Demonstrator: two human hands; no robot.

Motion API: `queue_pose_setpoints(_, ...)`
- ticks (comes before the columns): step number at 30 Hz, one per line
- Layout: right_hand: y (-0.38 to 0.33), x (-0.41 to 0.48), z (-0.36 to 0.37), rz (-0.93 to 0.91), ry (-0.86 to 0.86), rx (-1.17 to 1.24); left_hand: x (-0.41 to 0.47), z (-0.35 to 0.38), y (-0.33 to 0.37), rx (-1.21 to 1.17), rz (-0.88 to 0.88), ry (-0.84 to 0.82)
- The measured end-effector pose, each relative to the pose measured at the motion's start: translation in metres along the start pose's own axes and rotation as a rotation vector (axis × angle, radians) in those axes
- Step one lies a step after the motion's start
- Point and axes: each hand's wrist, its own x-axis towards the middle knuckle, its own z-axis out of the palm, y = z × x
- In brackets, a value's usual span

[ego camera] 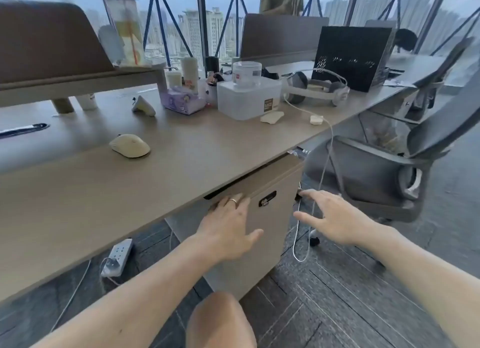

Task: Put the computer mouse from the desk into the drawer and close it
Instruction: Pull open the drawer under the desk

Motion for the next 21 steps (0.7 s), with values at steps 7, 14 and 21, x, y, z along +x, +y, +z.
queue_pose_setpoints(7,-0.010,0.056,0.056,0.124,-0.061,0.283,0.015,0.033,-0.022,0.006,-0.129,0.121)
queue_pose_setpoints(14,-0.016,0.109,0.097,0.424,-0.100,0.769,0.021,0.048,-0.027,0.056,-0.100,0.230)
queue_pose_setpoints(21,-0.039,0.126,0.101,0.603,-0.125,1.221,0.021,0.036,-0.029,0.025,-0.099,0.201)
